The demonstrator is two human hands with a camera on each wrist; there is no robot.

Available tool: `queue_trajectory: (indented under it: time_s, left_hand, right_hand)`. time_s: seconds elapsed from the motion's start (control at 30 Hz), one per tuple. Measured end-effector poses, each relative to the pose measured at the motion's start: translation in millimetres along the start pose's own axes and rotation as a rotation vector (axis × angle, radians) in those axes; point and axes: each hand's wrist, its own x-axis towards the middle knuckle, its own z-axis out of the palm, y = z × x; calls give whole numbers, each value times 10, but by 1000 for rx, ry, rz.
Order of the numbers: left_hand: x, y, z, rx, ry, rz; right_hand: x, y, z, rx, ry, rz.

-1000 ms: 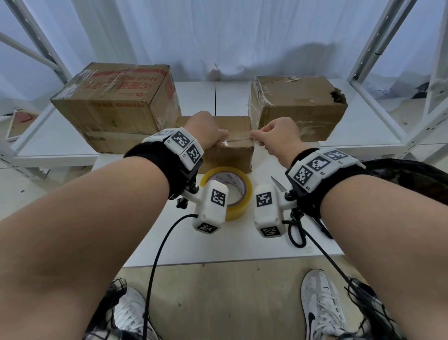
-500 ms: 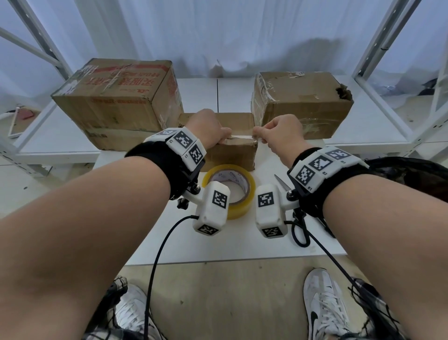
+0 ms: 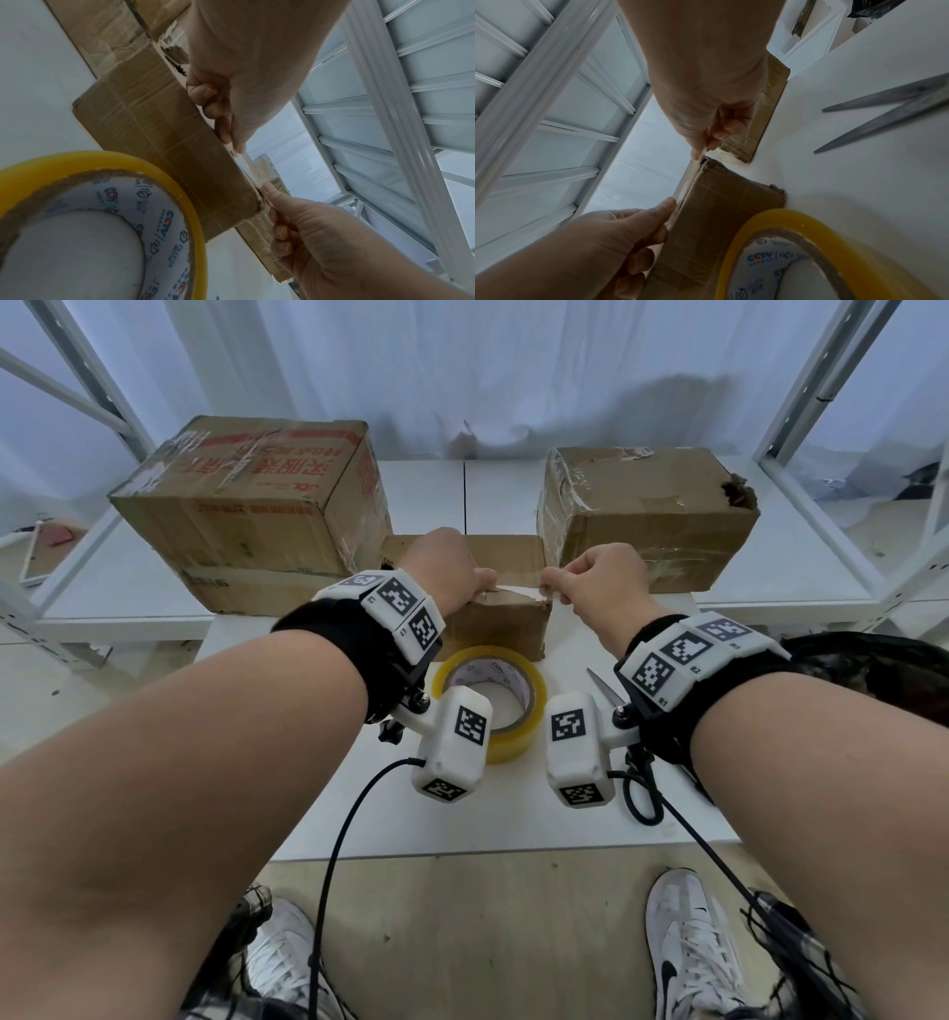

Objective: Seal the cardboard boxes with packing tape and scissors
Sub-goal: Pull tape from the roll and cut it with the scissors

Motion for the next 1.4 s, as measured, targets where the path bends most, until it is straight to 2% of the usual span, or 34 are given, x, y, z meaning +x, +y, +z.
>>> queue_trajectory:
  time_s: [0.17,0.4,0.67,0.7,0.77,0.8,0.87,0.93,0.97,1.2,1.4]
  left_hand:
    - [-5,15,11,41,1,5]
    - [-12,9,19,112,-5,47]
    - [-39,-83,-25,94,29,57]
    - [-73,-85,-46,83,67,74]
    - [-125,-73,-70,107,141,243]
    - [-156,-54,-61,182,97,360]
    - [-211,-39,15,360,-129,516]
    - [-215,-86,100,459,-318,532]
    - [-207,-134,126,476,-349,534]
    - [-226,-364,47,495,-310,506]
    - [-242,-490,14,540,-184,458]
  right_hand:
    - [13,11,9,11,-10,19]
    - [31,56,39,125,-44,131]
    - [55,76,63,143,-44,130]
    - [58,80,68,145,-47,126]
    - [63,85,74,154,-55,115]
    - [63,87,75,158,-57,108]
    - [68,94,79,157,-60,83]
    - [71,103,79,141,-61,64]
    - [71,107,78,134,-60,60]
    - [53,120,80,95,-39,47]
    - [53,112,86,113,-47,72]
